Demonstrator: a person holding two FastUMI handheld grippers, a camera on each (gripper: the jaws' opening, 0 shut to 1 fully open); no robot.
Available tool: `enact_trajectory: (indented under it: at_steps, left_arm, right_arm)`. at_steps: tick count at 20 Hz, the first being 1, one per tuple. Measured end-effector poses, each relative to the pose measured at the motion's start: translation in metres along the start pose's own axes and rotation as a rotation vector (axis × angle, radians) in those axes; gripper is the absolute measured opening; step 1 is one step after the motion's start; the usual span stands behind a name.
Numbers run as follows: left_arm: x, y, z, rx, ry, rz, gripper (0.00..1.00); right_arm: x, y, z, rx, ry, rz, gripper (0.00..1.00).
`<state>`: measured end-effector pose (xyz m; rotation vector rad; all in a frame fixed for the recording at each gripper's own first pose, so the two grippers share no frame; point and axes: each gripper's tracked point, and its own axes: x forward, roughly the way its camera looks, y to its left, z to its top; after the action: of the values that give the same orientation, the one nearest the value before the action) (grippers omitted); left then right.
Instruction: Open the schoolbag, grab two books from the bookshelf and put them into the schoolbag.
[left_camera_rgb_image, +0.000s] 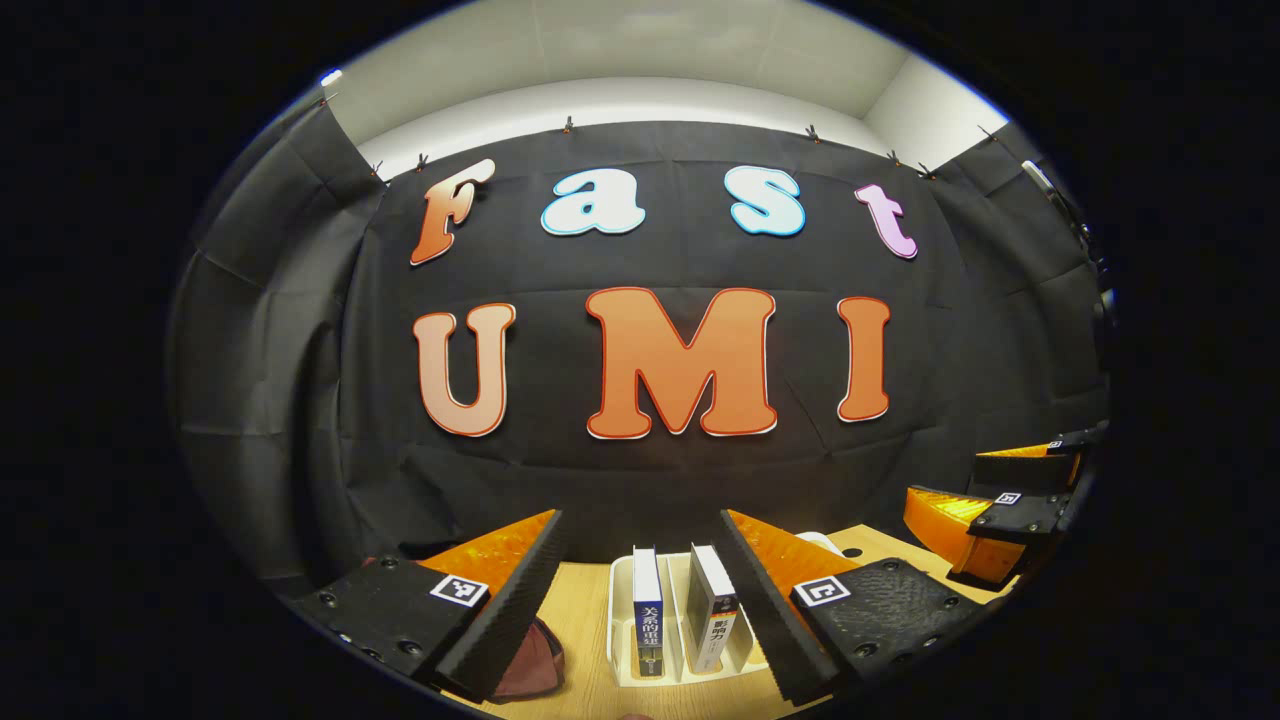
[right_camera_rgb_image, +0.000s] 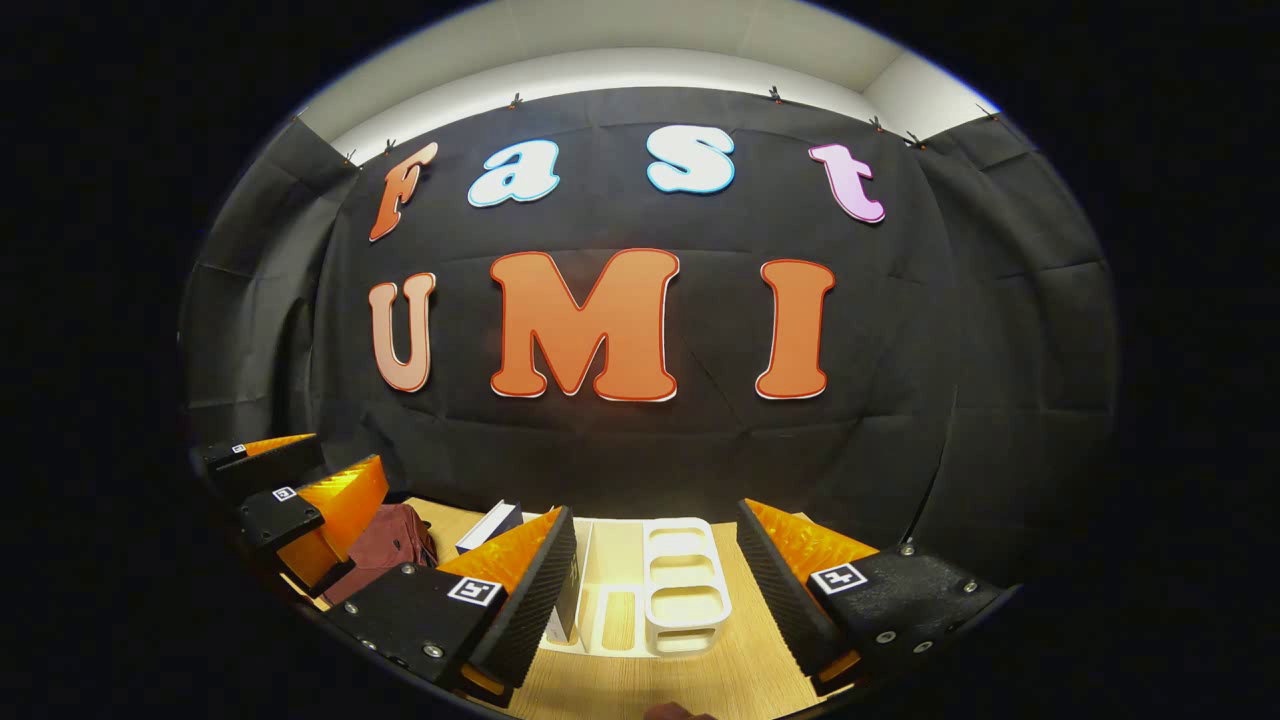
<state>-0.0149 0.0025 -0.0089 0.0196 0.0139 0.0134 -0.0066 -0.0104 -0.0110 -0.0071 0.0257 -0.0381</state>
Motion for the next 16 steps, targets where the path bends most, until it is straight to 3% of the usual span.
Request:
enact_trajectory:
  at_steps: [9,16]
  left_arm:
    - [0.010,0.013,-0.015,0.036,0.038,0.008,0.94]
    - [0.006,0.043,-0.067,0.128,0.175,0.104,0.96]
  right_arm:
    - [0.008,0.000,-0.004,-0.005,0.013,0.027,0.96]
    - [0.022,-0.013,-0.008,0.001,0.018,0.065,0.96]
